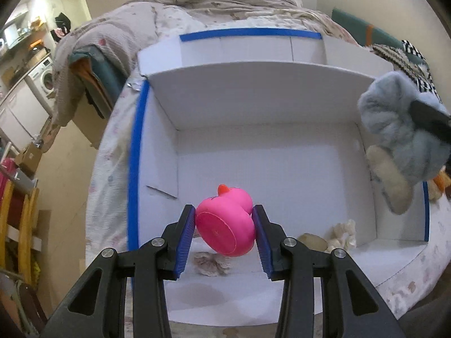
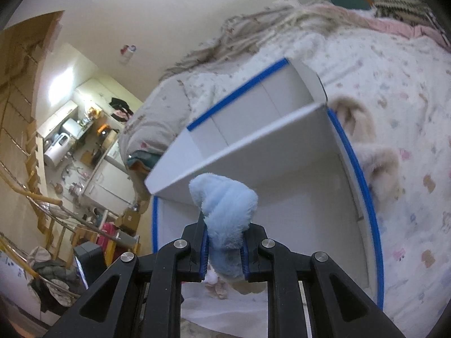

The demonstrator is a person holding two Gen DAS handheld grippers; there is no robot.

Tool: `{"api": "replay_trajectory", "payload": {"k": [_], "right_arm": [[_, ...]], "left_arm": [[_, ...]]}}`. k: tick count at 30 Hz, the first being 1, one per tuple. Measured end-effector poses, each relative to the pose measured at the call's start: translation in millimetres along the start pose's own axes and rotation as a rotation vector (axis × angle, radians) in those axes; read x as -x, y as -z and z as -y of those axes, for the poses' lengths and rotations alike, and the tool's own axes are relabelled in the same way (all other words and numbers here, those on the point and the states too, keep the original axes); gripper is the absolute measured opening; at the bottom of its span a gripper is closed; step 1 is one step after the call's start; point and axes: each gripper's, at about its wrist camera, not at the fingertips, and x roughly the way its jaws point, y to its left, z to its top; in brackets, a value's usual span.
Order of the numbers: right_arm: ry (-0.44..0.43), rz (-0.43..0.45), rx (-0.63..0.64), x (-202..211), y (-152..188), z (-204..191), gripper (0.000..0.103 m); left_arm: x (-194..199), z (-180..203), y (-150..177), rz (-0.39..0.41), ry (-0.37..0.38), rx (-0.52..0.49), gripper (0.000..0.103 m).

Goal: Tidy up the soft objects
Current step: 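Carry the blue plush and pink duck up and over into the box, then open both tools to drop the plush and duck onto the box floor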

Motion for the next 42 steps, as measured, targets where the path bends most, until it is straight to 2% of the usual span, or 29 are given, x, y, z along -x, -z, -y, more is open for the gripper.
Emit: {"api": "replay_trajectory", "payload": {"k": [5, 9, 16, 25, 32, 42], "right_arm": [[0.073, -0.086, 0.044, -27.0, 11.0, -0.9, 0.020], [0.145, -0.174, 0.081, -46.2, 20.4, 0.8, 0.020], [0.211, -0.269, 0.075, -67.7, 28.9, 12.0, 0.020], [0.285, -0.284, 0.120, -73.4, 37.2, 10.7, 0.020], [0.323, -0.281, 0.179, -76.8, 40.3, 2.9, 0.020], [0.296, -0.272, 0.160, -75.6, 36.3, 2.7, 0.026]], "left_arm": [[-12.2, 7.3, 1.7, -0.025, 0.015, -0.017, 0.038], [-21.9, 8.5, 4.3, -0.078, 0.029, -0.018, 0.038], [-37.3, 10.8, 6.7, -0.126, 0.012, -0.008, 0.038], [-50.3, 9.2, 3.9, -0.160, 0.013, 0.021, 0.038], [-49.1, 9.8, 3.3, -0.147, 0.009, 0.009, 0.038], [-41.5, 8.3, 3.8, -0.140, 0.011, 0.011, 0.038]]}}
